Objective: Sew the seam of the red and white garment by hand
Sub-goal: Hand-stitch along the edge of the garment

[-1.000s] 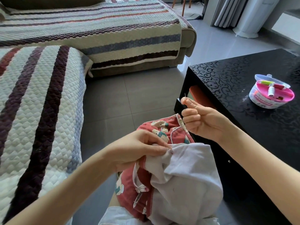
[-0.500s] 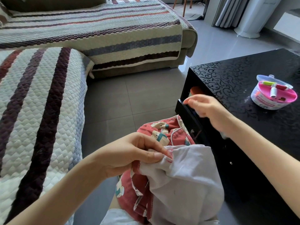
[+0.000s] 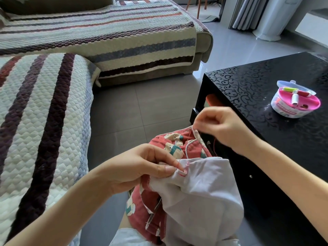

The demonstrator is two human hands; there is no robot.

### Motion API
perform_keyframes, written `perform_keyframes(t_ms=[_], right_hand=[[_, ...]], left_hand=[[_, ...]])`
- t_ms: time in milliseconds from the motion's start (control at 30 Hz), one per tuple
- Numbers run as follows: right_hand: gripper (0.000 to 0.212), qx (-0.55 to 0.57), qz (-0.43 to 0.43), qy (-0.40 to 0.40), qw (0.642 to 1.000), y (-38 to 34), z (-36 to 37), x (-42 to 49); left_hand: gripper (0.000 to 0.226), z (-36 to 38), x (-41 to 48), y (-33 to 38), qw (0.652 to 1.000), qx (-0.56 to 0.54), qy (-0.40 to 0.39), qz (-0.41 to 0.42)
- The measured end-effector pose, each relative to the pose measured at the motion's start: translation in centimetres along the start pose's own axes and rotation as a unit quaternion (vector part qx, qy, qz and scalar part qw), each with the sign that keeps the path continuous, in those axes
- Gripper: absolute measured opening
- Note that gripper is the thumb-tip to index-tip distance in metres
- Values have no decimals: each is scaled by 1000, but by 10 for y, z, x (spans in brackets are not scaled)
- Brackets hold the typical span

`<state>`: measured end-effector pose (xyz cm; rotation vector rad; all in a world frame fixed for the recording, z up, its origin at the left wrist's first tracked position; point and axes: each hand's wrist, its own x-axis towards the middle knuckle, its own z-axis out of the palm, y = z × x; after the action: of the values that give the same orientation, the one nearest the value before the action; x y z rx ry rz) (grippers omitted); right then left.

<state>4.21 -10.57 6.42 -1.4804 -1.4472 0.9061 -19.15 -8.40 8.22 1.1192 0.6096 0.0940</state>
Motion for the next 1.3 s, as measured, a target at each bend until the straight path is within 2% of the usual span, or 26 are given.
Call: perform_keyframes(t_ms=[67, 100, 167, 233, 267, 333, 400, 467, 567, 667, 733, 900, 1033, 1167, 1233, 1300], right_hand=[[15, -73, 41, 146, 986, 24, -15, 28], [11, -125, 82, 212, 966, 40, -24, 43], [8, -252, 180, 269, 912, 65, -35, 61], [12, -317, 227, 248, 886, 80, -33, 65], [14, -332, 227, 224, 888, 80, -28, 64], [26, -318, 189, 162, 915, 68, -15, 59], [41, -208, 139, 95, 964, 42, -3, 44], [38, -50, 112, 5, 992, 12, 3, 21], [22, 53, 74, -154, 984, -15, 11, -14], [13, 62, 48, -221, 972, -15, 21, -33], [7, 75, 51, -220, 971, -14, 23, -39], [11, 138, 43, -215, 966, -16, 18, -44], [12, 117, 29, -209, 970, -17, 21, -44], [15, 17, -16, -176, 984, -14, 21, -48], [15, -47, -48, -114, 991, -12, 20, -52], [20, -146, -99, -39, 984, -11, 21, -56]], left_hand=[[18, 1, -1, 0, 1000, 1, -1, -1], [17, 2, -1, 0, 1000, -2, 4, -1], [17, 2, 1, -1, 1000, -13, 21, 1], [17, 2, 2, -1, 999, -21, 35, 3], [16, 1, 3, -1, 999, -23, 40, 3], [16, 1, 3, -1, 998, -25, 49, 3], [15, 1, 3, -2, 998, -25, 56, 5], [15, 1, 2, -1, 998, -22, 61, 12], [11, 2, -1, 1, 997, -3, 74, 28], [6, 5, -3, 5, 993, 19, 103, 47], [8, 5, -4, 6, 992, 27, 117, 47], [3, 4, -5, 5, 991, 54, 109, 47], [21, 16, 1, 5, 988, 73, 130, 40], [15, 19, 5, 1, 985, 9, 167, 43], [15, 19, 6, -1, 979, -25, 194, 56], [16, 20, 7, -6, 971, -45, 225, 68]])
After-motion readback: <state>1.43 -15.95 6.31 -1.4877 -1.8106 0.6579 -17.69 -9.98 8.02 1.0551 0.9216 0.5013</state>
